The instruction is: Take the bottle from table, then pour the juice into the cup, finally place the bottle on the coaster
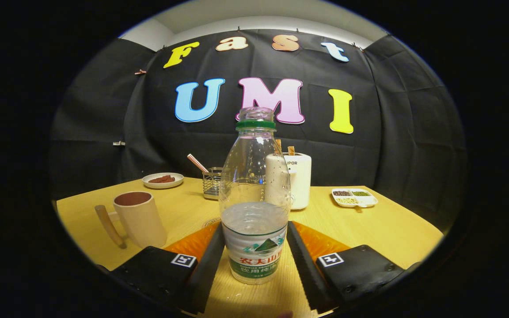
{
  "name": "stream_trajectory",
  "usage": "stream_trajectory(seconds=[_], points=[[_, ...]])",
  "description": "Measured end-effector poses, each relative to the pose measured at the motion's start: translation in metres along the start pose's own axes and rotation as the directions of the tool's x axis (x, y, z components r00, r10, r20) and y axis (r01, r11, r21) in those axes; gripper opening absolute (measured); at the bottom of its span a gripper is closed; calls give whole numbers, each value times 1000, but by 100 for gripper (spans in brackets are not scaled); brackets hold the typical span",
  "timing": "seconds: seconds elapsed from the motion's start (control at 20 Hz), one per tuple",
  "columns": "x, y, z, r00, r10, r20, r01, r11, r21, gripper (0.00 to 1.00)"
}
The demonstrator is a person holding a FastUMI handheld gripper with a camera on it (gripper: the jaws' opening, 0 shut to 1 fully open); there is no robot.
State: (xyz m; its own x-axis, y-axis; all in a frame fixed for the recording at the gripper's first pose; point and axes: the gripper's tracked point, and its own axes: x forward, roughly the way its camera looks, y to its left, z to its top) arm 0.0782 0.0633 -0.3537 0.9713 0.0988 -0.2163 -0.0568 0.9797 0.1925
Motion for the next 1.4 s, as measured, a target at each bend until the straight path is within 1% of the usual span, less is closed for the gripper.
stream_trajectory(seconds=[0.05,0.1,0.2,0.35,0.4,0.5,0.55,0.65,0.7,0.8,0.9,1.05,1.15,1.25,1.3,1.4], points=[[2,-1,0,1000,-5,1,5,1000,6,78],[4,-1,1,1000,-9,5,9,1000,15,78],[9,-1,1,1000,0,-24,1,1000,30,76],[7,-11,6,998,-15,-66,18,999,39,74],[5,-19,11,997,-43,-66,45,999,20,74],[3,-33,22,993,-104,-63,101,993,-60,73],[3,-39,28,990,-129,-55,123,987,-104,70],[3,-42,40,988,-153,-33,143,969,-200,70],[2,-42,44,987,-162,-21,152,955,-254,70],[1,-34,55,989,-149,7,141,924,-356,70],[6,-22,54,993,-118,-13,100,886,-453,70],[2,-16,55,991,-129,-22,91,801,-591,70],[4,-10,57,990,-138,-15,90,721,-687,69],[2,1,61,993,-119,-5,75,656,-751,69],[5,5,61,994,-107,-7,63,634,-771,69],[10,17,60,996,-81,-24,30,606,-795,69]])
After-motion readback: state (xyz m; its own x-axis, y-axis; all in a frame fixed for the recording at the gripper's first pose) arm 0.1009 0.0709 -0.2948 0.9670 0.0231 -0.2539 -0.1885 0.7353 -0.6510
